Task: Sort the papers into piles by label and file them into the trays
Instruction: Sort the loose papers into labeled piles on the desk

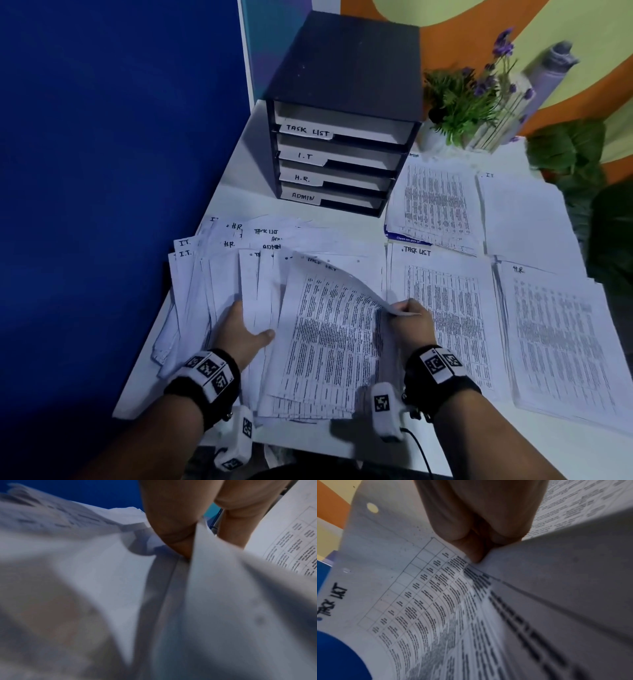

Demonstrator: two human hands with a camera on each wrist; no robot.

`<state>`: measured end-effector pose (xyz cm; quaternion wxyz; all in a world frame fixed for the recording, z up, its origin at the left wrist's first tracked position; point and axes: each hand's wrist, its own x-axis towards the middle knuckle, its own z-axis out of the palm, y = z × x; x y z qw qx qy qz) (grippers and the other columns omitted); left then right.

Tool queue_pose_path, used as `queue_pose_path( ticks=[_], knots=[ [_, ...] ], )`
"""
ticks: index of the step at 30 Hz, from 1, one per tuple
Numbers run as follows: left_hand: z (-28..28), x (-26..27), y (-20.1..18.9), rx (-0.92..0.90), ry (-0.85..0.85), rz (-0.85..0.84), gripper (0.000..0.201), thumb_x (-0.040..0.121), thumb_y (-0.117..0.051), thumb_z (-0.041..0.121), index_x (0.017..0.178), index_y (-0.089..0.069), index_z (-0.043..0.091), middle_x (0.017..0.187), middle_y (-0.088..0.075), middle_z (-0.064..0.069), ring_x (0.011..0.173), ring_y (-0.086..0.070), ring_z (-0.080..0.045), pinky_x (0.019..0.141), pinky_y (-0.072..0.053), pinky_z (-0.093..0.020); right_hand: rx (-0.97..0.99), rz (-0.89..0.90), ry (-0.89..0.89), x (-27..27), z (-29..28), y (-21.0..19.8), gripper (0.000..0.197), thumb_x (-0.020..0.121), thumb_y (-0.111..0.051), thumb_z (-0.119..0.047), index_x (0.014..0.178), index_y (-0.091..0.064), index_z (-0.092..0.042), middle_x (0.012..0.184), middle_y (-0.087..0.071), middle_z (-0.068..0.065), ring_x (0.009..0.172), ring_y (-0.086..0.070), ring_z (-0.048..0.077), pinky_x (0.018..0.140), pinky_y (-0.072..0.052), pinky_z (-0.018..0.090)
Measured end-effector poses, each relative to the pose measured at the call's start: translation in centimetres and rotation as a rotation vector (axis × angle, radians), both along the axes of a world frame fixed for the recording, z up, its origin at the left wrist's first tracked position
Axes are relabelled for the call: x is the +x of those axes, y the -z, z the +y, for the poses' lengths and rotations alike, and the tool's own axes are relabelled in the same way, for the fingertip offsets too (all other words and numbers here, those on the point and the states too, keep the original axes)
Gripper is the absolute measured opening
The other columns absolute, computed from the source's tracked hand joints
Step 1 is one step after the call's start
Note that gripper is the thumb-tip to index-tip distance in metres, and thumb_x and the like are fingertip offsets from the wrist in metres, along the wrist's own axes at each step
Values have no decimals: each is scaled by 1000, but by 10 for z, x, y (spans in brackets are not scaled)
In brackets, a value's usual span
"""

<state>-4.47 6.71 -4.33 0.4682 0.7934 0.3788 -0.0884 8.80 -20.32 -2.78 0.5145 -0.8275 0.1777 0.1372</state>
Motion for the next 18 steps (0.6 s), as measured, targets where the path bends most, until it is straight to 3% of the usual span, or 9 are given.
queue_pose_path(
  ticks=[3, 5, 7, 9, 11, 13, 14, 16, 18],
  knots=[
    [-5, 1, -6, 22, -51, -70, 81, 76, -78, 21, 144, -34, 22, 134, -55, -3, 119, -54, -24, 101, -45, -36, 19, -34, 1, -1, -4, -3, 24, 86, -60, -2, 67, -49, -14, 59, -55, 5, 51, -50, 19, 45, -42, 20],
    [-10, 2, -15, 18, -91, -139, 65, 81, -73, 10, 137, -41, 19, 125, -60, -4, 109, -57, -24, 92, -45, -30, -10, -76, -30, 0, -8, -4, 13, 89, -56, -5, 78, -55, -12, 70, -62, 8, 57, -56, 20, 47, -46, 18],
    [-16, 4, -26, 3, -125, -191, 55, 84, -68, 3, 133, -45, 16, 120, -62, -4, 105, -58, -22, 88, -43, -26, 14, -57, -85, 3, -10, -2, 18, 87, -55, -9, 101, -60, -18, 88, -69, 9, 72, -66, 24, 63, -58, 32],
    [-23, 7, -36, -126, -111, -273, 50, 87, -63, -2, 131, -48, 14, 119, -64, -3, 108, -60, -21, 89, -43, -26, 136, -7, -128, 3, -6, -8, 28, 85, -59, -13, 111, -60, -23, 91, -70, 4, 74, -65, 21, 69, -57, 38],
    [-31, 10, -40, -376, -18, -341, 48, 90, -57, -4, 132, -51, 20, 122, -66, 2, 114, -61, -15, 95, -46, -30, 244, 13, -154, 4, 0, -16, 21, 88, -59, -10, 108, -60, -17, 82, -65, 4, 68, -57, 20, 64, -51, 36],
    [-37, 15, -37, -485, 63, -317, 40, 97, -49, 4, 126, -57, 30, 123, -66, 7, 116, -60, -10, 98, -44, -31, 274, 13, -161, 5, 4, -24, 10, 90, -57, -1, 95, -57, -9, 69, -54, 7, 58, -50, 19, 55, -44, 31],
    [-38, 18, -35, -443, 64, -294, 31, 100, -46, 11, 117, -61, 32, 117, -68, 7, 113, -61, -13, 94, -44, -29, 253, -8, -152, 7, 5, -26, 11, 88, -56, 3, 87, -54, -8, 65, -49, 7, 53, -47, 18, 51, -42, 29],
    [-34, 22, -27, -100, 42, -197, 16, 99, -49, 22, 104, -63, 25, 104, -68, -3, 105, -63, -26, 84, -45, -27, 100, -52, -173, 13, 2, -22, 17, 82, -54, 6, 76, -49, -9, 59, -46, 7, 48, -45, 16, 48, -40, 27],
    [-28, 21, -22, 308, 81, -4, 30, 91, -59, 33, 120, -61, 23, 125, -60, -7, 119, -54, -29, 98, -43, -32, -68, -64, -260, 14, -3, -18, 16, 80, -53, 6, 72, -53, -9, 61, -55, 9, 52, -48, 19, 52, -40, 28]
  ],
)
